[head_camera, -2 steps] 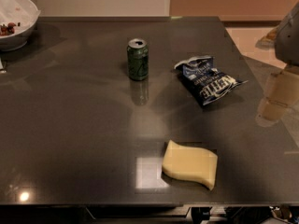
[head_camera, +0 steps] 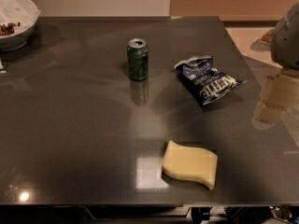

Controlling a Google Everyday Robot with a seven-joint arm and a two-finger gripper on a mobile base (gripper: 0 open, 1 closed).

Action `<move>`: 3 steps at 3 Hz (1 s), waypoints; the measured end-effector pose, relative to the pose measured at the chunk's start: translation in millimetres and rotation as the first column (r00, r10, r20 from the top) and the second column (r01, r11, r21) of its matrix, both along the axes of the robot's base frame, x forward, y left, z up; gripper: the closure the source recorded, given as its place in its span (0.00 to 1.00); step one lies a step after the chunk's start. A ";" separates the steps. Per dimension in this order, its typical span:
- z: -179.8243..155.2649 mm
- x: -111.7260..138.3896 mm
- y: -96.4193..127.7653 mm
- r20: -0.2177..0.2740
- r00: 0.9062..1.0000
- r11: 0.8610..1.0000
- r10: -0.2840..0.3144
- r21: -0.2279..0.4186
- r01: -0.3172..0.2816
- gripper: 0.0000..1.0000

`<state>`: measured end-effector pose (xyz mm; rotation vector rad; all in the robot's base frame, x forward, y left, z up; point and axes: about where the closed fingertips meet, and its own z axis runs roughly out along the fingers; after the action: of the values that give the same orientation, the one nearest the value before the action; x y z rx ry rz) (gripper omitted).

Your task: Move sponge near green can

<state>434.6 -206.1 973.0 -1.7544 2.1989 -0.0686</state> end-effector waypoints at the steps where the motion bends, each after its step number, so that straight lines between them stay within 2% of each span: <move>1: -17.3 -17.9 31.4 -0.022 0.996 0.995 0.088 0.052 -0.087 0.00; 2: -36.7 -32.9 54.1 -0.052 0.987 0.985 0.153 0.084 -0.148 0.00; 3: -56.3 -48.9 76.4 -0.054 0.971 0.967 0.233 0.116 -0.226 0.00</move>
Offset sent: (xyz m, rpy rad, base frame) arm -0.0501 0.0775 -0.0620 0.1145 0.1116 0.2229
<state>385.8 -129.7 916.7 -1.9604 1.9862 0.1638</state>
